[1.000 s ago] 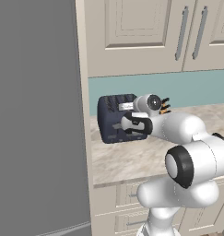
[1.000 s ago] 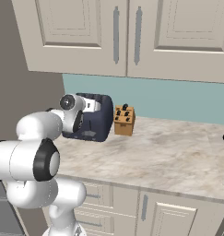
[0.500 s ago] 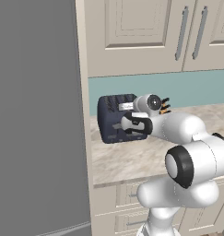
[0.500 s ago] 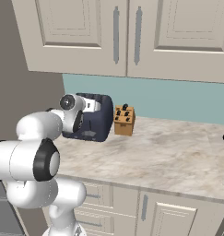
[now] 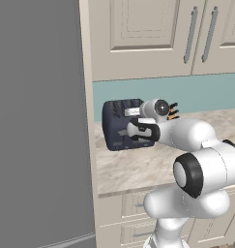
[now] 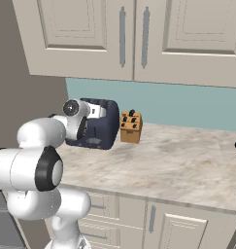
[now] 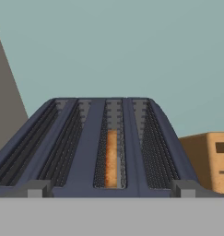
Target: Start the toaster. Once the lever pops up, take the bread to the plate on the dining counter.
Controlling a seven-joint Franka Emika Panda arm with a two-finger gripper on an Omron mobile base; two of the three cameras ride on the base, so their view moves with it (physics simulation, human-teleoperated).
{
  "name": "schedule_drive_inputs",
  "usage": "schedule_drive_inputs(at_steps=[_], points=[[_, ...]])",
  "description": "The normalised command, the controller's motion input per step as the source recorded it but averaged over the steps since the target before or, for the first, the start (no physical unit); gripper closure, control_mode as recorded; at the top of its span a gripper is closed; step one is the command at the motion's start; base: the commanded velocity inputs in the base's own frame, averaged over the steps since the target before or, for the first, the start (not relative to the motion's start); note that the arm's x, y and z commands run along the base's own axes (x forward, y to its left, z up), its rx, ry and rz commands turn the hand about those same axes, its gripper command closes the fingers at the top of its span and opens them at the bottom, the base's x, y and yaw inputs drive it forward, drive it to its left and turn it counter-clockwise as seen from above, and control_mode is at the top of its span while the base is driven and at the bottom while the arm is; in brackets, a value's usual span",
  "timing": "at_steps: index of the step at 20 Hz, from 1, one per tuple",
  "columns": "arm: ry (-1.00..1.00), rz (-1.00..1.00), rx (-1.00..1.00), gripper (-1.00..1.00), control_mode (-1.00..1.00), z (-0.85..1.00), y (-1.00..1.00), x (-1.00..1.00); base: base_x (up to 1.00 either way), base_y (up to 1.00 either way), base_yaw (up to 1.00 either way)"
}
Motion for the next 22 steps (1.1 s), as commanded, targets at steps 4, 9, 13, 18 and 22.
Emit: schedule_drive_inputs(at_steps=[4, 9, 13, 18, 22], points=[[0.00, 0.00, 0.00, -1.00, -1.00, 0.00, 0.00, 0.00, 0.00, 0.00, 0.00], [0.00, 0.00, 0.00, -1.00, -1.00, 0.00, 0.00, 0.00, 0.00, 0.00, 0.00], [0.00, 0.00, 0.00, -1.00, -1.00, 0.00, 0.00, 0.00, 0.00, 0.00, 0.00], [0.00, 0.00, 0.00, -1.00, -1.00, 0.00, 0.00, 0.00, 0.00, 0.00, 0.00], [0.00, 0.00, 0.00, -1.00, -1.00, 0.00, 0.00, 0.00, 0.00, 0.00, 0.00]])
